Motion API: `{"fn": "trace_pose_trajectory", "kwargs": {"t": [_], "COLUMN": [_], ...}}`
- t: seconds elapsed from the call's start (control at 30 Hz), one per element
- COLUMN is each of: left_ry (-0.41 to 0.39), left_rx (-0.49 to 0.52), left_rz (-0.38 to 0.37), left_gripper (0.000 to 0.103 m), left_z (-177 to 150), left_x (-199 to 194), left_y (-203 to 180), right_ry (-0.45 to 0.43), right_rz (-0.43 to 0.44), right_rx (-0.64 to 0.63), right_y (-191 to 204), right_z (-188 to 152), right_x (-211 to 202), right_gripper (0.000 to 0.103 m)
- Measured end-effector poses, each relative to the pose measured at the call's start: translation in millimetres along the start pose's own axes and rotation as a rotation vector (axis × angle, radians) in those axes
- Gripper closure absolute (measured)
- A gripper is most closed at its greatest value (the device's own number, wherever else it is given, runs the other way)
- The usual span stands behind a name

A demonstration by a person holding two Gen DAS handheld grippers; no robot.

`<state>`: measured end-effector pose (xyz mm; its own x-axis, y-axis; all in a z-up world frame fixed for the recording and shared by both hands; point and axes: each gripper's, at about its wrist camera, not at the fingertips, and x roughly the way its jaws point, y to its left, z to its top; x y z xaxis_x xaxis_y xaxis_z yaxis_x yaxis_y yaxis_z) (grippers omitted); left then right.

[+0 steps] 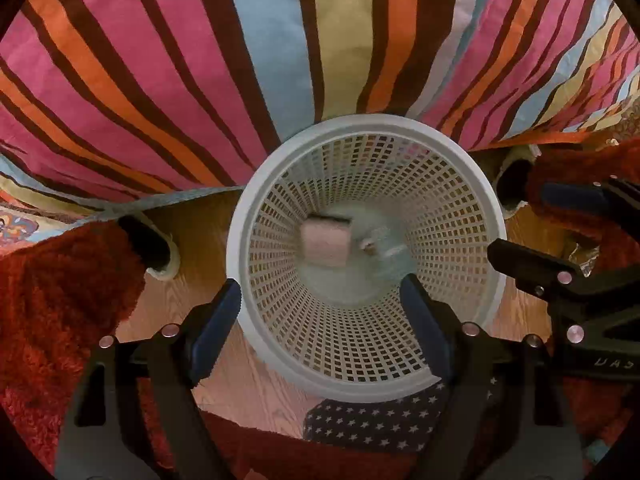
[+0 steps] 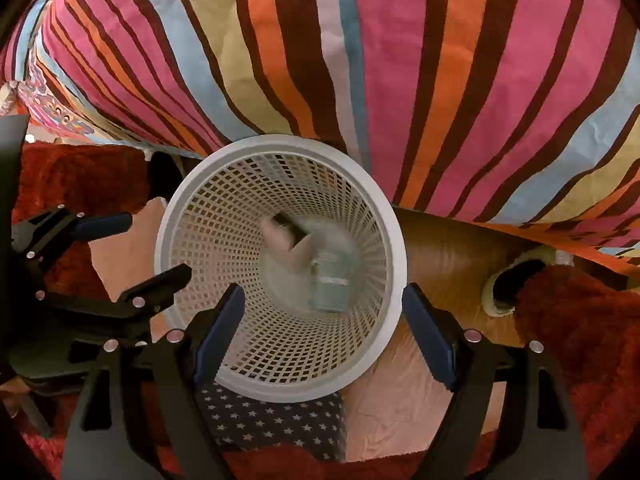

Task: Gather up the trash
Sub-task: 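Carry both boxes over the wastebasket and open both tools to drop them, then grasp the white paper wrapper with right tool while left grasps crumpled paper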

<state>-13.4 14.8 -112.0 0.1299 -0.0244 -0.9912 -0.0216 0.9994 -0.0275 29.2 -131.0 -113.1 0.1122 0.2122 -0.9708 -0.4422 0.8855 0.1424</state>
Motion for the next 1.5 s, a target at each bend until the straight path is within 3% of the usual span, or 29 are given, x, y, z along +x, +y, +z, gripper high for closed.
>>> {"fn": "trace_pose_trajectory", "kwargs": {"t": [0.27, 0.37, 0.5, 0.57, 0.63, 0.7, 0.73, 0.8, 0.9, 1.0, 1.13, 1.27, 1.37, 1.5], "left_ry": [-0.06, -0.152, -0.255, -0.363, -0.449, -0.527, -0.562, -0.611, -0.646, -0.658, -0.591, -0.54, -0.511, -0.472], "left_rx": [-0.037, -0.054, -0.094, -0.079, -0.053, -0.055, -0.075, -0.135, -0.241, -0.286, -0.327, -0.344, -0.343, -0.327], "left_rz": [0.006, 0.022, -0.052, -0.03, 0.053, 0.147, 0.199, 0.21, 0.151, 0.146, 0.1, 0.112, 0.129, 0.125], "left_gripper": [0.015, 0.015, 0.015, 0.015, 0.015, 0.015, 0.015, 0.015, 0.015, 0.015, 0.015, 0.015, 0.015, 0.015], "left_z": [1.3, 5.1, 22.6, 40.8, 64.8, 91.6, 110.4, 151.7, 206.9, 251.1, 304.2, 332.8, 354.0, 377.9], "left_x": [-11.1, -41.3, -100.4, -141.5, -171.1, -191.2, -200.8, -214.6, -225.1, -223.3, -203.7, -182.8, -168.6, -151.7], "left_y": [6.1, 12.0, 34.6, 47.9, 59.2, 71.8, 81.3, 103.6, 138.5, 155.3, 176.9, 184.6, 188.3, 187.5], "right_ry": [-0.052, -0.109, -0.256, -0.362, -0.468, -0.565, -0.623, -0.682, -0.742, -0.716, -0.642, -0.576, -0.577, -0.542], "right_rz": [-0.047, -0.051, 0.005, 0.011, -0.012, -0.069, -0.144, -0.193, -0.232, -0.261, -0.302, -0.294, -0.297, -0.242], "right_rx": [-0.023, -0.055, -0.095, -0.118, -0.147, -0.16, -0.142, -0.099, 0.024, 0.04, 0.043, 0.052, 0.089, 0.148], "right_y": [5.1, 13.1, 18.9, 16.9, 10.7, -1.3, -14.6, -36.1, -81.8, -105.6, -124.1, -137.8, -148.9, -163.8], "right_z": [2.2, 5.2, 19.8, 32.0, 49.6, 72.8, 93.1, 116.4, 171.6, 220.7, 262.9, 277.5, 285.9, 299.7], "right_x": [-11.9, -34.4, -95.0, -128.6, -158.9, -182.9, -196.4, -210.1, -229.2, -224.9, -206.4, -185.4, -178.5, -174.4], "right_gripper": [0.026, 0.026, 0.026, 0.026, 0.026, 0.026, 0.026, 0.026, 0.025, 0.023, 0.023, 0.023, 0.023, 0.023]}}
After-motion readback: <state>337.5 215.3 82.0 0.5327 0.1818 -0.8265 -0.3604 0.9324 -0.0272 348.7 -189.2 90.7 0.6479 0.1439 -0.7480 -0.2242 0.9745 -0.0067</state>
